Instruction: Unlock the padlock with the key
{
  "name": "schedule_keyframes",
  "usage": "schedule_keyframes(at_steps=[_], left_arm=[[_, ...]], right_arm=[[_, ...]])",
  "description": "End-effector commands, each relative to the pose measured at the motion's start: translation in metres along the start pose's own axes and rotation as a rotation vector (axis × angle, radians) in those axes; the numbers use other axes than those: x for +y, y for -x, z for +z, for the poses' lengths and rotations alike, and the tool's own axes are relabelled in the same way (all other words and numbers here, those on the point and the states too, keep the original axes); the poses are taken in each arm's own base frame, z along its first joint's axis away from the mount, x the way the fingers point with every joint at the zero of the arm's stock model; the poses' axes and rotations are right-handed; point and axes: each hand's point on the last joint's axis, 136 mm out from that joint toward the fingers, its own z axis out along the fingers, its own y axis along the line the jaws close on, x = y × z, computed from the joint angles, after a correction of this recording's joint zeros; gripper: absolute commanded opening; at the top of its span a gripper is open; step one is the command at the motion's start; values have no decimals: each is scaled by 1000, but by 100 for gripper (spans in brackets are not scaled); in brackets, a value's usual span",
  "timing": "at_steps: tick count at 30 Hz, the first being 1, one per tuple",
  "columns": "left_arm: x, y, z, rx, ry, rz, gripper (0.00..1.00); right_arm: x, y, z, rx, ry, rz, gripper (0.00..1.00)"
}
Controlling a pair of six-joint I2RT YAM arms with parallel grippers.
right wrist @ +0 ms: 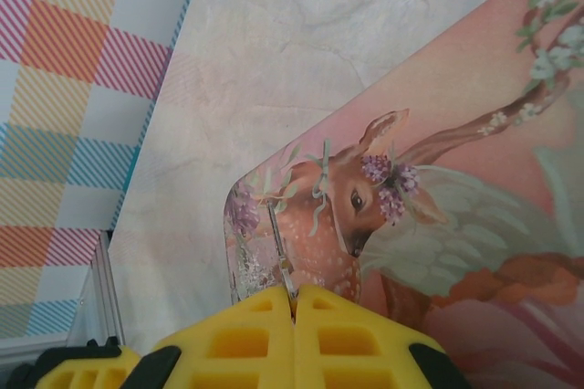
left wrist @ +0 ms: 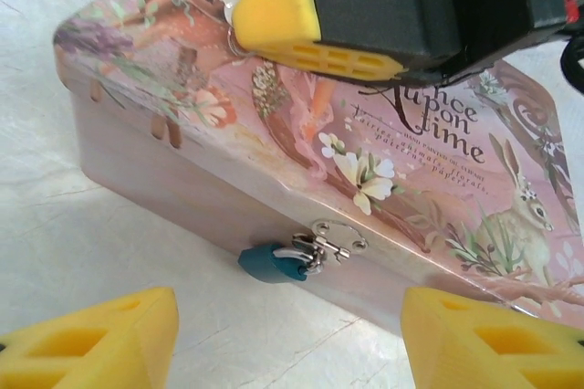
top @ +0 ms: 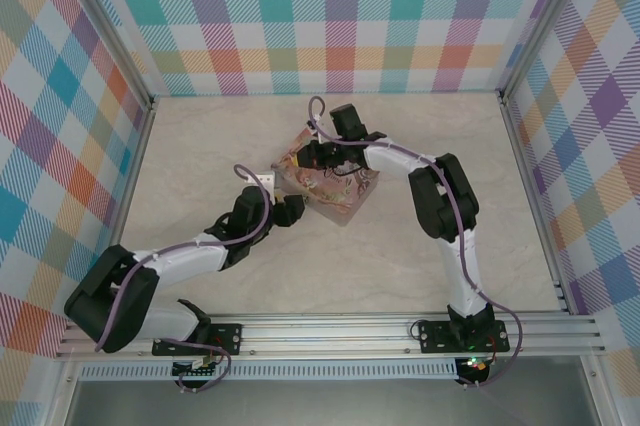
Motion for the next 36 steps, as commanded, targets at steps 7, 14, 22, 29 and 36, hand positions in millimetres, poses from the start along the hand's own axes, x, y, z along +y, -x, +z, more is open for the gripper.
schedule_keyframes(at_steps=[7,14,22,29,36], left_arm=[[7,-9,-25,11,-6,34,67],[-6,-25,-32,62,-109,62,73],[-14,-51,-16,138,-170,82,76],[-17,-61,12,141,-189,116,70],[-21,-62,28,132,-204,138,70]], right_arm=[[-3,-66,15,143,-25,119,7],[7,-66,15,133,-24,99,7],[9,-65,15,129,-29,92,7],[9,-64,15,126,-37,81,7],[5,-64,14,126,-57,86,7]])
